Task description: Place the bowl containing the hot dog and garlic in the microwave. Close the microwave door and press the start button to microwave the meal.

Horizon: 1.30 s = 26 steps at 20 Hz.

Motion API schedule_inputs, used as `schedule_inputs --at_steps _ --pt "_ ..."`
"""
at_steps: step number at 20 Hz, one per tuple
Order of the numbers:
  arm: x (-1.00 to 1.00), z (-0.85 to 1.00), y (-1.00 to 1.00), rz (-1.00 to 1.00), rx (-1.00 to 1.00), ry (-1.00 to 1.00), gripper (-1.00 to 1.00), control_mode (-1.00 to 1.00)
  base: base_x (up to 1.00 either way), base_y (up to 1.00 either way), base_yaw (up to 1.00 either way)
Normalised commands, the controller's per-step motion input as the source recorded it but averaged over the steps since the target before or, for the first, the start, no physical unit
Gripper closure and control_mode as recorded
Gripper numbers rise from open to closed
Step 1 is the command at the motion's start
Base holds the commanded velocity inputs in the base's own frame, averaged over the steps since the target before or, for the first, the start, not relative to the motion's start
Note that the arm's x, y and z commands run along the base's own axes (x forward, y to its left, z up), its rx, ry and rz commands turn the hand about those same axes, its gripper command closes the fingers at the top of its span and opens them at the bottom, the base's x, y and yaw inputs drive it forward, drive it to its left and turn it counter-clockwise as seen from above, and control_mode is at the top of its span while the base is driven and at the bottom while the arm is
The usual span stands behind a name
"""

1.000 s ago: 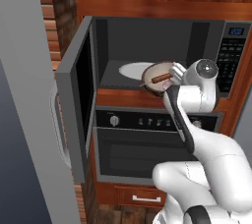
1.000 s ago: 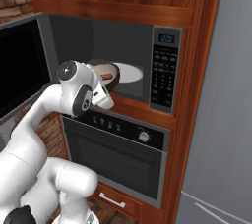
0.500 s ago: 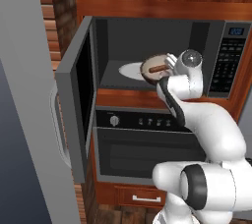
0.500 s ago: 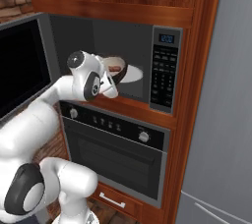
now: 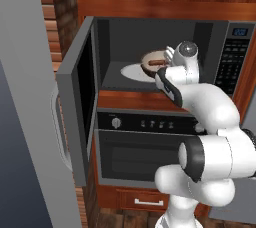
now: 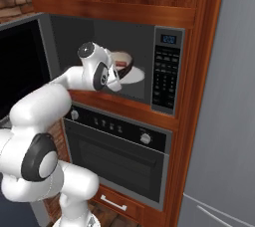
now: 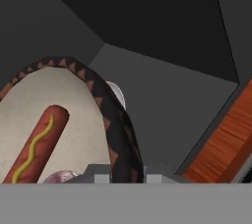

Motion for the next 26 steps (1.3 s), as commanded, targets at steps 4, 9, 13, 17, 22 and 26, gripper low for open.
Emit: schedule_inputs --at_steps 4,9,13,17,22,26 --pt "0.47 -0.24 0.00 -0.02 0.00 0.03 1.00 -1.00 0.00 0.00 0.00" --pt "0.46 -0.33 0.00 -0.01 0.00 0.03 1.00 -1.00 0.00 0.00 0.00" --pt "0.46 -0.18 0.00 -0.02 0.00 0.01 1.00 -1.00 0.00 0.00 0.00" --pt "0.45 -0.04 0.00 -0.03 0.00 0.00 1.00 -1.00 0.00 0.00 0.00" --pt "-0.01 0.07 0.05 -0.01 0.00 0.00 -1.00 -1.00 0.00 0.00 0.00" --pt "-0.31 0.14 0.11 0.00 -0.01 -0.06 -1.00 -1.00 0.00 0.00 0.00"
